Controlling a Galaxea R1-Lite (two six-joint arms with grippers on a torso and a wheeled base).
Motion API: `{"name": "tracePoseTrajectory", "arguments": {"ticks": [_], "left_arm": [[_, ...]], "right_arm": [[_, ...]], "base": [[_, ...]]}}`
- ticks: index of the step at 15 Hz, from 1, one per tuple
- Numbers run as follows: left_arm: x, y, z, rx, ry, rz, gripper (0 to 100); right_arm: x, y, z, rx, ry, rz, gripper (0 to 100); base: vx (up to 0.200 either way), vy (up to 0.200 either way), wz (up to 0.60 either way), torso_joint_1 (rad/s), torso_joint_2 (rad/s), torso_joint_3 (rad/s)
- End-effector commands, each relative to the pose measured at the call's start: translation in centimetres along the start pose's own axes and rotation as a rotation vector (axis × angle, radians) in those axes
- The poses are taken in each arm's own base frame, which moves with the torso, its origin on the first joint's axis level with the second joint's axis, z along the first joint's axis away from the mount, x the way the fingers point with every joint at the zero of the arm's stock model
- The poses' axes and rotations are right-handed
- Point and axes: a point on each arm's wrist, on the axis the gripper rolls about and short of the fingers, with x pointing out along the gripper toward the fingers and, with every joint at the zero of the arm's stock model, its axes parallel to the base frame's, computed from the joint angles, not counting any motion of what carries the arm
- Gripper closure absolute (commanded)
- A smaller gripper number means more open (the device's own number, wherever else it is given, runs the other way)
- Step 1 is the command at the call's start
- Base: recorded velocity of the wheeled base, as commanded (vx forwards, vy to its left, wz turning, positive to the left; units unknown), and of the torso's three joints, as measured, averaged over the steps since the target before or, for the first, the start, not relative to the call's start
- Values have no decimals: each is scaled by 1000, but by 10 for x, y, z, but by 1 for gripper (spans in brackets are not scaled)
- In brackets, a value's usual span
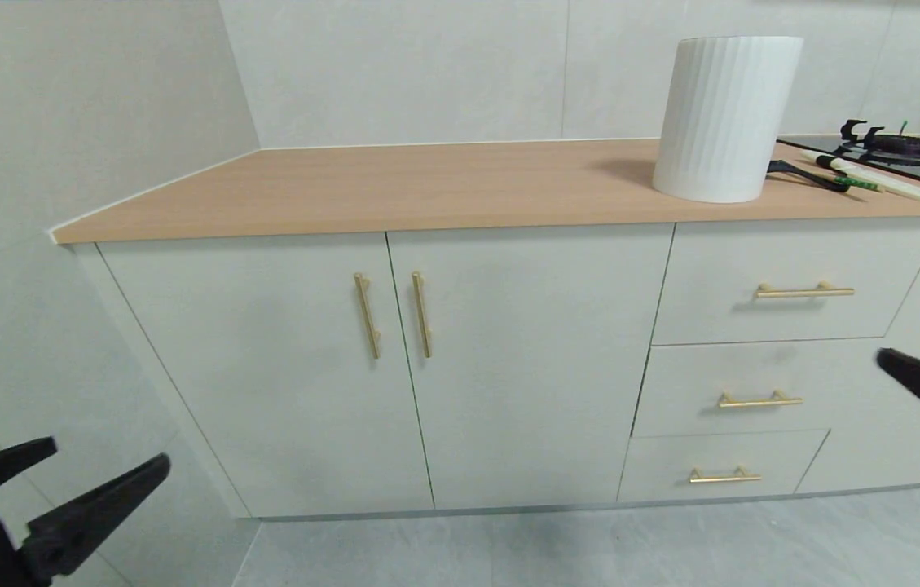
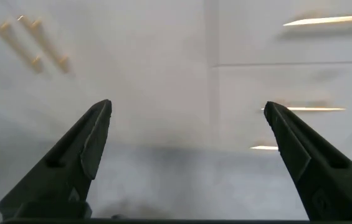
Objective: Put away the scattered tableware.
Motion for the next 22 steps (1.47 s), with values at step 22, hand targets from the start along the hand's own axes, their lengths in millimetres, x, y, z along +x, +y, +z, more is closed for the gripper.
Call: {"name": "tracePoseTrajectory", "arguments": {"ticks": [22], "left_arm": [[-66,17,-144,79,-321,193,0]], "right_arm": [[-112,-45,-151,-123,-103,-90,0]], "base": [[0,0,0,0,0,0]]}}
